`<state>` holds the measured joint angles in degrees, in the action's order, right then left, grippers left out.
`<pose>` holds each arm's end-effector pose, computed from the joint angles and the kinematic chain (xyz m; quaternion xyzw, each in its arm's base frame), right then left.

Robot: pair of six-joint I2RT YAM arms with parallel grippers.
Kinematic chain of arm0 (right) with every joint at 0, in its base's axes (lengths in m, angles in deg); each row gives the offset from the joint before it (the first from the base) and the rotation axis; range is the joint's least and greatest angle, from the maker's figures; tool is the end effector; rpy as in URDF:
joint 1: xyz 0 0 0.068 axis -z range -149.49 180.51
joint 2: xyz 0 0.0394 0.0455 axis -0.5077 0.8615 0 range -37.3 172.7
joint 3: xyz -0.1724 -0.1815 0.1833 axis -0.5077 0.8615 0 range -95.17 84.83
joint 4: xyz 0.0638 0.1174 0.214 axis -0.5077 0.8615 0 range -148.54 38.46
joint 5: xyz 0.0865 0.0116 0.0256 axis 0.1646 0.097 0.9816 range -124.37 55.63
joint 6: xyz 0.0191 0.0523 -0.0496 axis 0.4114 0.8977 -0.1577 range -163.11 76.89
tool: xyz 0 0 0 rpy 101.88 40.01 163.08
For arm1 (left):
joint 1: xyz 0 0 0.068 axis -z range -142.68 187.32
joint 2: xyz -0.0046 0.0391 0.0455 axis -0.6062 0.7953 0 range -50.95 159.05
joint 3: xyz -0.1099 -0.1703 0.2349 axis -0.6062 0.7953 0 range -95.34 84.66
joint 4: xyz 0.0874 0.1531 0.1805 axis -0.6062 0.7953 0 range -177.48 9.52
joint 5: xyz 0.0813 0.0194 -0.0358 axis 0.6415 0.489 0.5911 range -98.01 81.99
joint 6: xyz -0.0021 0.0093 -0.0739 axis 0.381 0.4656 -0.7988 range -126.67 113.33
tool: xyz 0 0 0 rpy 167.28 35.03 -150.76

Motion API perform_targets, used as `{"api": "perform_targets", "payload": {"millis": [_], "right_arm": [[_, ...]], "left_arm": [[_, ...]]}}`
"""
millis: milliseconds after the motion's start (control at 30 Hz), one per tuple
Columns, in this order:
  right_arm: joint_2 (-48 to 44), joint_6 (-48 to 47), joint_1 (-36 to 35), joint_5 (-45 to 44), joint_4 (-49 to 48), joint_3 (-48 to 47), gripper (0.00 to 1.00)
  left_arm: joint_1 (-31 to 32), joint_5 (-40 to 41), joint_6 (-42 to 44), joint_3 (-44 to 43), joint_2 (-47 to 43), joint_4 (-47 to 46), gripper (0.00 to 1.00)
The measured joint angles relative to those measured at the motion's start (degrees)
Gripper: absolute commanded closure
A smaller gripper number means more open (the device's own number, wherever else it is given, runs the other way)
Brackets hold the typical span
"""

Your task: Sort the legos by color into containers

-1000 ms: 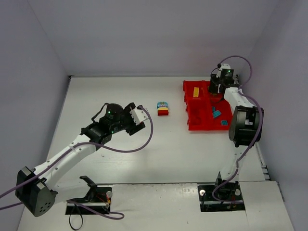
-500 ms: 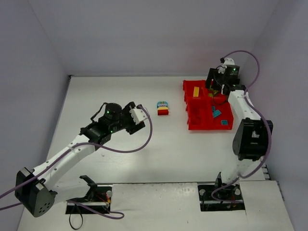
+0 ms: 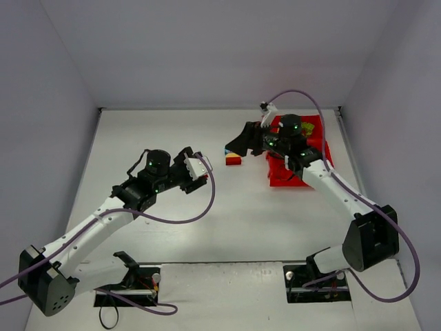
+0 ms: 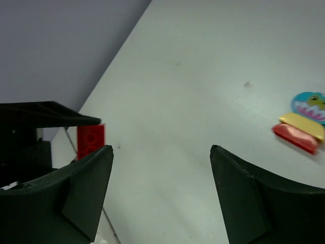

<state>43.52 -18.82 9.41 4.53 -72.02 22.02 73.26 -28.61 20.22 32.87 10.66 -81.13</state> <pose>0.2996 0.1577 0.3868 -0.2066 0.6986 0.4725 0.4960 0.1858 -0.1620 0.3618 0.5017 0.6153 -0.1892 0.5778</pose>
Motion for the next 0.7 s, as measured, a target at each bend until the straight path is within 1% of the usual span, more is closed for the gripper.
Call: {"api": "perform_targets", "payload": {"millis": [167,267,567,700], "right_arm": [[0.0,3.4,-9.1,0.5,-3.0,1.8,0.26],[0.0,5.4,-12.5,0.5,-5.4,2.7,0.27],[1.5,8.0,-16.7,-0.7,-10.1,3.6,0.32],[3.2,8.5,-17.7,-1.2,-10.3,3.6,0.37]], "left_arm": [[0.0,-0.3,0.0,0.0,0.0,-0.3,0.97],[0.0,-0.4,0.0,0.0,0.0,-0.3,0.97],[0.0,-1.0,0.0,0.0,0.0,-0.3,0.97],[0.0,-1.0,0.0,0.0,-0.1,-0.3,0.97]]}}
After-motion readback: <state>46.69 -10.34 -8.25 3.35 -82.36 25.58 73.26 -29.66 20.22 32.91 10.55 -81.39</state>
